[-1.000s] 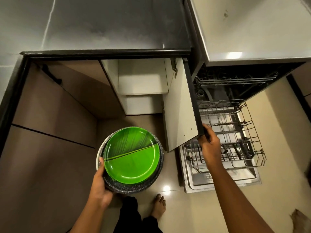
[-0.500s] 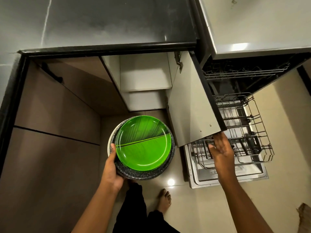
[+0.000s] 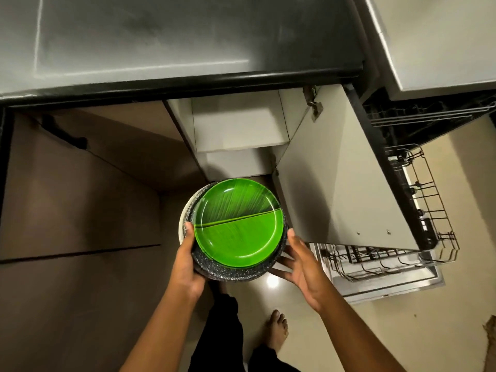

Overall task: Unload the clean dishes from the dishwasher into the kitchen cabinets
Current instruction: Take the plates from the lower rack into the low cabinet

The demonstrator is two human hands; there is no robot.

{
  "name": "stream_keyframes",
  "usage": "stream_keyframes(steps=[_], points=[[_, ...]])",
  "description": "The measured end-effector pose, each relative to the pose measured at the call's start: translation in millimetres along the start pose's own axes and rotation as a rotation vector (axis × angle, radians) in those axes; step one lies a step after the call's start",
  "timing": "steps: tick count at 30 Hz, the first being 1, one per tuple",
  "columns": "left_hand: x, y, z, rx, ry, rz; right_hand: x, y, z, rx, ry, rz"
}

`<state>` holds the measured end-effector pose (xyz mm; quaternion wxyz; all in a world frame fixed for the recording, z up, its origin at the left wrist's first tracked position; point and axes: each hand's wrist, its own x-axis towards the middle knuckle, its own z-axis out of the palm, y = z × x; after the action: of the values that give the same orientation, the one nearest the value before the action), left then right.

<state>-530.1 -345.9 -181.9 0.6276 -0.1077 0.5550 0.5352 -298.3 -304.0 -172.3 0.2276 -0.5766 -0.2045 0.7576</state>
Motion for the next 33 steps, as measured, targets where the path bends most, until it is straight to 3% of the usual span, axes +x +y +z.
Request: stream_keyframes(steps=[3, 13, 17, 23, 28, 31, 33], points=[[32.3, 19.8, 9.0, 0.014, -0.029, -0.016, 41.0, -16.4, 27.4, 0.079, -0.042, 0.006], [148.6, 73.0, 53.2, 0.335, -0.137, -0.051, 159.4, -48.1, 43.1, 0.141, 0.309, -0.116], [193.1, 97.2, 71.2, 0.47, -0.186, -0.009, 208.9, -69.2, 44.7, 0.13, 0.302, -0.153], [252.2, 114.0, 95.6, 0.477, -0.11, 0.097, 261.7, -99.0, 55.2, 0.136, 0.272, -0.219], [288.3, 120.5, 93.3, 0.427, -0.163, 0.05, 292.7, -108.2, 67.3, 0.172, 0.289, -0.208], [305.0, 121.1, 86.5, 0.353, -0.116, 0.043, 308.5, -117.4, 81.8, 0.184, 0.281, -0.211], [309.3, 114.9, 85.0, 0.447, -0.04, 0.081, 319.5, -122.9, 89.6, 0.179, 0.277, -0.193]])
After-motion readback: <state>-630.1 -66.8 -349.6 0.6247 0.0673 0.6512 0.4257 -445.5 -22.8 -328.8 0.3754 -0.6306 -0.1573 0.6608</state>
